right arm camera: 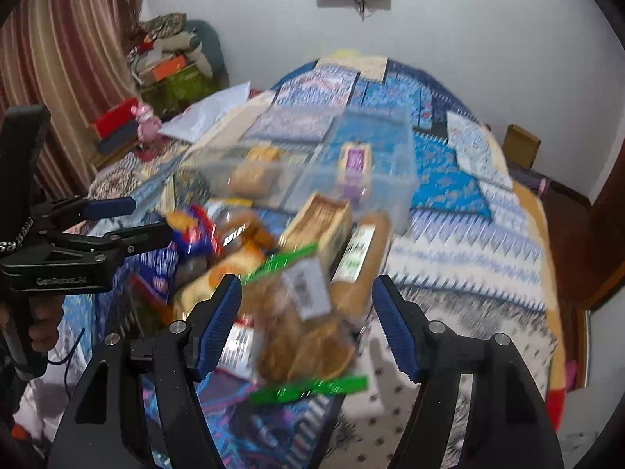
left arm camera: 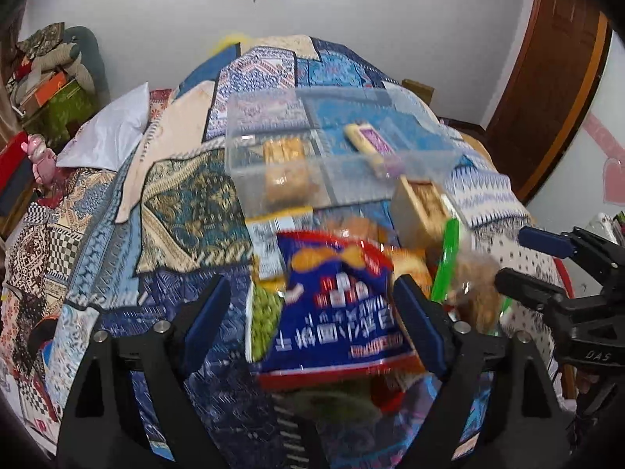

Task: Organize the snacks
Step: 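Grasp the blue snack bag with the left tool while the right grasps the cookie bag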

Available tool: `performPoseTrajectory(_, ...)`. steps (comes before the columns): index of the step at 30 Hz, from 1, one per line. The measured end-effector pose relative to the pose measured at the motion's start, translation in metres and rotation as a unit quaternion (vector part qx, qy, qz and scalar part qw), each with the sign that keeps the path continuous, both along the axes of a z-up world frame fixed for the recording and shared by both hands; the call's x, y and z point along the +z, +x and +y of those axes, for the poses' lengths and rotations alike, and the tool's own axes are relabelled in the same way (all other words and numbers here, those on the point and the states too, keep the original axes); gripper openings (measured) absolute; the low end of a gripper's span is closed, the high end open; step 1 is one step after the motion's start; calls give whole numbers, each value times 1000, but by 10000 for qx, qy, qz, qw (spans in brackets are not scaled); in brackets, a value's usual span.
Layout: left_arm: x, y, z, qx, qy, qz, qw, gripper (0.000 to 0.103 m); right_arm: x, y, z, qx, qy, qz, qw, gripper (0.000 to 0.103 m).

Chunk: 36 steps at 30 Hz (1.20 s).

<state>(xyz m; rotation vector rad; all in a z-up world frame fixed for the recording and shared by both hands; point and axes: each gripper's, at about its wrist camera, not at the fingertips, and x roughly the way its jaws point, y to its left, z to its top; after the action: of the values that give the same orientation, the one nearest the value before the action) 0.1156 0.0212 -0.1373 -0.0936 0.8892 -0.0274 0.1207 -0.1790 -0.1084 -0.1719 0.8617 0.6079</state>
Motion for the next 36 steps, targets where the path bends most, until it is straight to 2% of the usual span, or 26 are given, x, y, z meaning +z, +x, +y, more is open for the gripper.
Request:
performPoseTrajectory(4, -12, -1, -3, -47, 88, 65, 9999, 88, -17, -3, 0, -33, 5, 255, 9997, 66)
performPoseTrajectory(6, -16, 0, -1, -17, -23, 87, 10000, 92, -24, -3, 0, -52, 9, 356, 9994, 66)
performPoseTrajectory(9, -19, 4, 1, -13, -204, 104, 9997, 92, -30, -1, 1, -54, -17, 451, 9990, 66)
performPoseTrajectory(14, -31, 10, -6, -71, -269, 285, 9992, 92, -34, -5, 2, -7, 2, 464, 9989, 66)
performPoseTrajectory(17, -36, 12, -10, -100, -273, 307, 9991, 85, -37, -5, 0, -23, 66, 519, 9986, 55)
performPoseTrajectory(21, -33, 10, -14, -136, -198, 162, 9996, 71, -35, -5, -5, -62, 172, 534, 9984, 44)
performPoseTrajectory(26, -26, 1, -13, -131, -141, 28, 9998, 69, -28, -9, -8, -83, 217, 472, 9986, 38)
performPoseTrajectory(36, 9, -10, -6, -77, -204, -429, 9988, 69, 3, -16, -13, -142, 459, 132, 9988, 36)
